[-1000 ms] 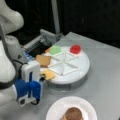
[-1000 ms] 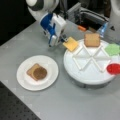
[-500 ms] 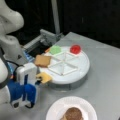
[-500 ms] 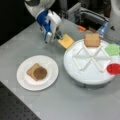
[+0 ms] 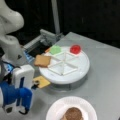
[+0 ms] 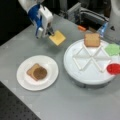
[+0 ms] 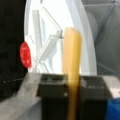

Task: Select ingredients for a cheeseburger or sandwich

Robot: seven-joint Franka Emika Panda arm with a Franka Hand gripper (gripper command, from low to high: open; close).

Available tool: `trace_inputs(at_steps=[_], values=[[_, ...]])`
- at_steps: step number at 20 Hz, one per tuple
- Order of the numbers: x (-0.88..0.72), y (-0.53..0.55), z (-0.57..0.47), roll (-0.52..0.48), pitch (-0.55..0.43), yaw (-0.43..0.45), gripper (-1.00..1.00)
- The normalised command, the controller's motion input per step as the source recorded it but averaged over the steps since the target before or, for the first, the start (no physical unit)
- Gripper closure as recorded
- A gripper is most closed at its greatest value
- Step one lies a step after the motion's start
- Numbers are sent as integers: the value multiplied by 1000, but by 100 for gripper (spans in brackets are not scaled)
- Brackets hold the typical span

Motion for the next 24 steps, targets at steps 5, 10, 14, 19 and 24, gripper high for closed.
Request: trace_inputs(at_steps=[5, 10, 14, 19, 24], values=[[617, -230, 208, -151, 190, 408, 100], [712, -298, 174, -250, 263, 372, 100], [651, -367, -33, -264, 286, 321, 100], [445, -374, -113, -172, 269, 270, 100], [328, -226, -59, -218, 201, 165, 100]])
